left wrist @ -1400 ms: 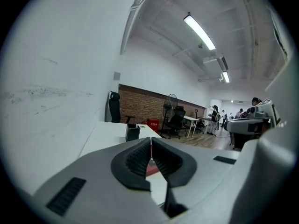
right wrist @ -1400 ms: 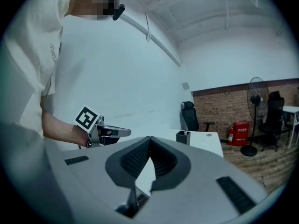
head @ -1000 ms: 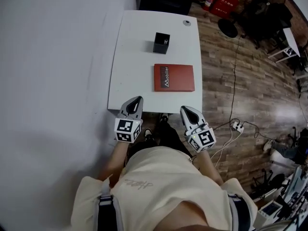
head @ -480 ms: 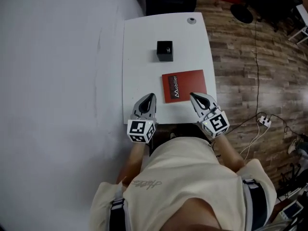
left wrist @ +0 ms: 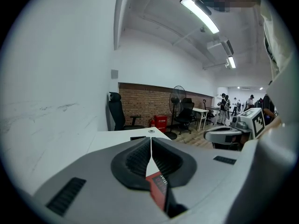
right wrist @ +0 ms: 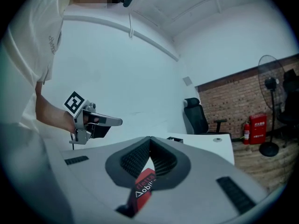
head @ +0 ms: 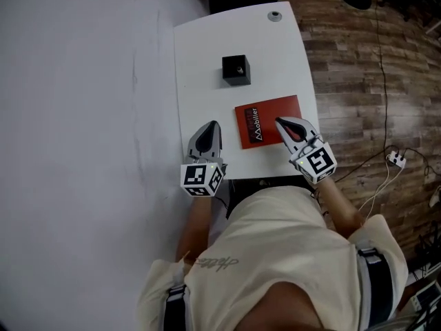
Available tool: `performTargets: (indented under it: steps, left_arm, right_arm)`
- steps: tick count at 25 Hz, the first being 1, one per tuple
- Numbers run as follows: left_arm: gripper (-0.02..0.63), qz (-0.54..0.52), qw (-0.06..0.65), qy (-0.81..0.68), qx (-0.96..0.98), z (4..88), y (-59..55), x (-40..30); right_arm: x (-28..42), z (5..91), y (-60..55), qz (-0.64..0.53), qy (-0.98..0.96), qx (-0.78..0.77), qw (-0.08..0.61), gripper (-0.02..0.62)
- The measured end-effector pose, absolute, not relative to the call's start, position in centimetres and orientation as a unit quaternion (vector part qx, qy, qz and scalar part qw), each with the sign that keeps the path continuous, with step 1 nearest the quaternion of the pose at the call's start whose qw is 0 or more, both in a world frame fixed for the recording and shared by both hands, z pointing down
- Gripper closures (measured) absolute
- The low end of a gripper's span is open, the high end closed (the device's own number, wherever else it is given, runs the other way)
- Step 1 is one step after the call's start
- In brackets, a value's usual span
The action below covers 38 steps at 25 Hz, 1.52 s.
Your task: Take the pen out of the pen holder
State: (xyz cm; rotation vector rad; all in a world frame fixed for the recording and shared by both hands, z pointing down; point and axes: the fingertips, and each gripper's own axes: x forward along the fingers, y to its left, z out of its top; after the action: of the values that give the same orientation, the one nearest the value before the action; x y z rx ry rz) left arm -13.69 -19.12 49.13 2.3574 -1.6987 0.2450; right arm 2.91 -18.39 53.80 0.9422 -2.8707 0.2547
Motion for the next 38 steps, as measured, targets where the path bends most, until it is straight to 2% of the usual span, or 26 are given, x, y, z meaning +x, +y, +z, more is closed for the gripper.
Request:
performTargets:
  steps: [11,17,31,32,34,38]
  left_arm:
    - [0.583,0.064,0.123,-0.571,0.809,49.1,-22.4,-14.5]
    - [0.583,0.056,0.129,-0.555,0.82,49.7,-22.7,-14.9]
    - [0.58,0.088,0.141,-0.5,0.85,53.0,-25.5,-12.9]
    - [0.575,0.09,0.141,-0.494,0.853,53.2,-25.7,-12.5]
    - [0.495,0.098,0.142,-0.481,0.86,53.5,-26.3,-11.7]
    - [0.489,0.109,0.143,-0.475,0.862,54.4,-28.3,-11.0]
  right_arm:
    - [2.3,54.6,-20.0,0.092,-0.944,0.303,0.093,0.588]
    - [1.1,51.8,-19.8,0.082,-0.94,0.317,0.09,0.588]
    - [2.7,54.2,-19.4,0.11,-0.917,0.372,0.095,0.588]
    - [3.0,54.4,-19.3,0.111,-0.915,0.376,0.095,0.588]
    - [3.5,54.6,-19.3,0.115,-0.911,0.384,0.096,0.588]
    - [4.3,54.9,-19.9,0.119,-0.906,0.396,0.094,0.588]
